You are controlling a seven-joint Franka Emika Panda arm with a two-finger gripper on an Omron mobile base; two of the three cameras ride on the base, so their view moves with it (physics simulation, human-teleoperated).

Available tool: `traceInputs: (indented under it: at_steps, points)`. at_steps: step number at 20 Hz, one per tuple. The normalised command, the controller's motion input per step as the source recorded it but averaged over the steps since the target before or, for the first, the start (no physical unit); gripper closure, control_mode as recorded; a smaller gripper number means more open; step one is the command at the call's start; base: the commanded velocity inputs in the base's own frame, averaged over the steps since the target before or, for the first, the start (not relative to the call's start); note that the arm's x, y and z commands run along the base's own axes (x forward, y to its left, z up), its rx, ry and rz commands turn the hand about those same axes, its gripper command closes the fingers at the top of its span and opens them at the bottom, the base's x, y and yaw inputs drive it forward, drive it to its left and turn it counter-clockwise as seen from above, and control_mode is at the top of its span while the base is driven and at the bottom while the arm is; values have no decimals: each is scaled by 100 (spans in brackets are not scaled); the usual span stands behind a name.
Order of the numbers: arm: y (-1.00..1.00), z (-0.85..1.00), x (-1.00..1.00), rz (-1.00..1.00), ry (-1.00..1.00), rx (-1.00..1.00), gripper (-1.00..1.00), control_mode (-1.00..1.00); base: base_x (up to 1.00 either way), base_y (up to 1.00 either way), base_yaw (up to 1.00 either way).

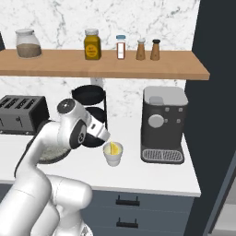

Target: Grab a lemon wedge from the fridge and one ice cube from the ice bowl, and put them in the glass of lemonade.

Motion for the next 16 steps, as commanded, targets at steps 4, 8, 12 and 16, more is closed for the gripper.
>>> traceInputs:
  at_steps: [4, 8, 12, 16]
  points:
    - [-96, -12, -5, -6, 27, 2, 100, -100, 0, 0, 0]
    - [-22, -22, -1, 0, 6, 0, 100, -100, 0, 0, 0]
    - [0, -54, 0, -1, 11, 0, 100, -100, 0, 0, 0]
    - [0, -54, 8, -4, 5, 0, 100, -100, 0, 0, 0]
